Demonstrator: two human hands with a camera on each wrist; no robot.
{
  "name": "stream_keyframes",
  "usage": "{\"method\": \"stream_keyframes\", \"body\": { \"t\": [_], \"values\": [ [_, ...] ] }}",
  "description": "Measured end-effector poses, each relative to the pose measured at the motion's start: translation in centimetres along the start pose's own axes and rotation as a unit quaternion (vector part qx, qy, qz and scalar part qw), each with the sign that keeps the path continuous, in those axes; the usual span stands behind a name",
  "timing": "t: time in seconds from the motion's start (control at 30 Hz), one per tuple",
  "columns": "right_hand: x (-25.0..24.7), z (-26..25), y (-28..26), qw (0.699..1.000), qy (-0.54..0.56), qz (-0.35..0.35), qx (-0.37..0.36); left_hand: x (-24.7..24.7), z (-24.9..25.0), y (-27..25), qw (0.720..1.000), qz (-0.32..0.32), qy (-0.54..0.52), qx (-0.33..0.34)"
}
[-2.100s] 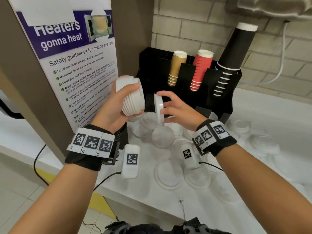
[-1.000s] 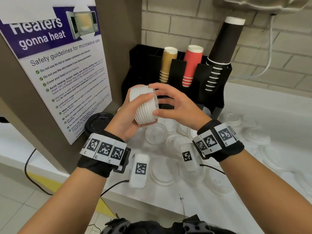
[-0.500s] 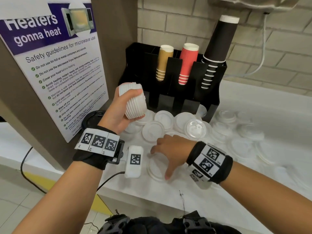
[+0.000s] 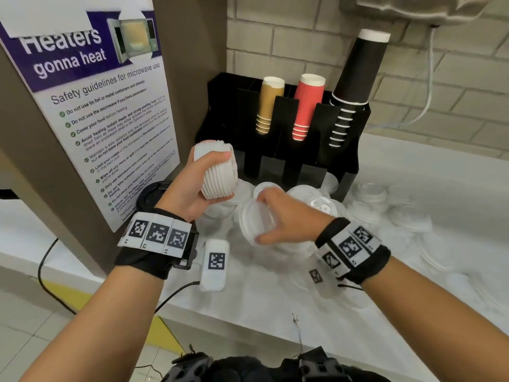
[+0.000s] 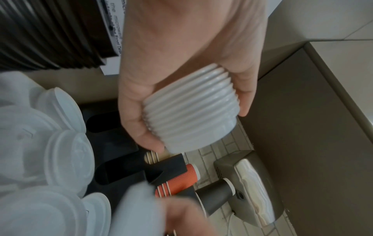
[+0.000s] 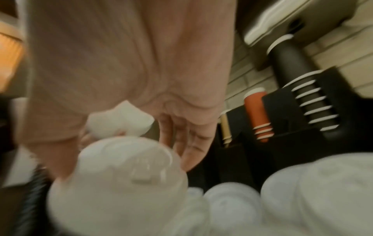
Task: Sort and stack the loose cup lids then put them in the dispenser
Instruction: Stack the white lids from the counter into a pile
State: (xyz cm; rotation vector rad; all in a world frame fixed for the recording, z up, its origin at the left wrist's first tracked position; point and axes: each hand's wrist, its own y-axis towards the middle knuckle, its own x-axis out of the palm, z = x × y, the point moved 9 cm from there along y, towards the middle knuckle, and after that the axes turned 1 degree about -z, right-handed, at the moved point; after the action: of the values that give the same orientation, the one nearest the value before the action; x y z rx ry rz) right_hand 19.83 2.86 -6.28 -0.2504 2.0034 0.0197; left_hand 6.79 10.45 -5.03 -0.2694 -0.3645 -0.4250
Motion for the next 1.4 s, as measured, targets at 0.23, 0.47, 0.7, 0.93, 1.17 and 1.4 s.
{"method": "stream_keyframes", "body": {
  "t": [0.23,0.47,0.7,0.93,1.17,1.4],
  "values": [
    [-7.0,-0.1,-0.1,0.921,0.354,0.163,0.005,1.5,-0.9,-0.8,0.999,-0.042,0.020,-0.027],
    [-6.9,-2.7,-0.2,0.932,0.339,0.113,-0.054,2.9,-1.0,-1.2,0.995,-0.087,0.025,-0.035],
    [-7.4,-2.9,-0.1,0.933,0.326,0.143,-0.059,3.4,-0.5,-1.0,0.997,-0.080,0.019,-0.009],
    [-8.4,-4.5,1.2,0.925,0.344,0.127,-0.097,2.8,1.7,-0.4,0.998,-0.049,-0.008,0.040],
    [-8.8,-0.4,5.8,0.975,0.193,0.104,0.018,-1.2,6.4,-0.1,0.994,0.015,-0.004,0.108],
    [-2.2,2.0,10.8,0.991,-0.073,-0.086,0.077,-3.1,6.8,0.1,0.992,0.040,-0.009,0.115]
  ]
}}
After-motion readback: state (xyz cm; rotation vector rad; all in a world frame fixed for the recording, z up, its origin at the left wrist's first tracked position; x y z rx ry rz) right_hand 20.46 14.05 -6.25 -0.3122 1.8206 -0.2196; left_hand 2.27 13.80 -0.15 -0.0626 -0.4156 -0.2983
